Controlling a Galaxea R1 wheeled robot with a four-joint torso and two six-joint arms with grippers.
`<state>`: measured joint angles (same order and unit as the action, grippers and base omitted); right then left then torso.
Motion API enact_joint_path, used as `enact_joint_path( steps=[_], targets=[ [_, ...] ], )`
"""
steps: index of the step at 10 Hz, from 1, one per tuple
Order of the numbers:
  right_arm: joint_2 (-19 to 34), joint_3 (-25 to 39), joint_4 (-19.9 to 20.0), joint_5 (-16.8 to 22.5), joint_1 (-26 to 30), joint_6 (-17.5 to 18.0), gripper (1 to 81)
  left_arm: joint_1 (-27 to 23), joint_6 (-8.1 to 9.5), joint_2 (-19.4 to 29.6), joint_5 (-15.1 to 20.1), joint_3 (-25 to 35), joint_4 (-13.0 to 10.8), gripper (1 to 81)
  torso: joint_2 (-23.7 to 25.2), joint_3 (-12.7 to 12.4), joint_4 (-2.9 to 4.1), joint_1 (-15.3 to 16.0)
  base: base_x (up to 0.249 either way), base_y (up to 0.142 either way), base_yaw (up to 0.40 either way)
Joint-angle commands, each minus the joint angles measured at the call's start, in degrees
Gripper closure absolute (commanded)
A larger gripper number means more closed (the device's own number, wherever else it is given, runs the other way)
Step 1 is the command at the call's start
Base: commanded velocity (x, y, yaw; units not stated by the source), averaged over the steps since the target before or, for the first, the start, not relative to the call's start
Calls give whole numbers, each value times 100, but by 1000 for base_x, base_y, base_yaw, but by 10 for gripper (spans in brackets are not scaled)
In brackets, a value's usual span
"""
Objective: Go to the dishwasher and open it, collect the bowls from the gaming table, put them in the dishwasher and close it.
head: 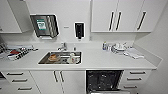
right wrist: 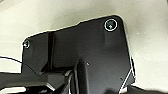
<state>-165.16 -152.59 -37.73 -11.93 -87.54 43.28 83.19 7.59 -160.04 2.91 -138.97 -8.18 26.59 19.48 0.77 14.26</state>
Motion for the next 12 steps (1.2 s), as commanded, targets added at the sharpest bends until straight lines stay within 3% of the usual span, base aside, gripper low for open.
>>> enact_joint_path(
  steps=[1,4,9,10,11,12],
  targets=[
    [77,-51,-59,244,197,6,10,-184,-4,15,341,-34,-8,10,-544,-347,0,-352,0,0,0],
    [42,-51,-59,244,223,-3,10,-175,-12,24,333,-34,9,10,-1150,-728,0,-747,0,0,0],
    [33,-77,-33,244,223,-30,10,-175,-12,-20,333,-86,9,10,-2173,-1595,0,-1418,0,0,0],
    [33,-77,-33,244,223,-29,10,-175,-12,-29,333,-86,9,10,-2374,-1628,0,-1426,0,0,0],
    [33,-77,-33,244,223,-12,10,-175,-12,-37,333,-86,9,10,-2006,-1447,0,-1266,0,0,0],
    [24,-94,-24,244,223,-12,10,-167,-12,-37,333,-86,1,10,-2120,-1554,0,-1301,0,0,0]
  ],
)
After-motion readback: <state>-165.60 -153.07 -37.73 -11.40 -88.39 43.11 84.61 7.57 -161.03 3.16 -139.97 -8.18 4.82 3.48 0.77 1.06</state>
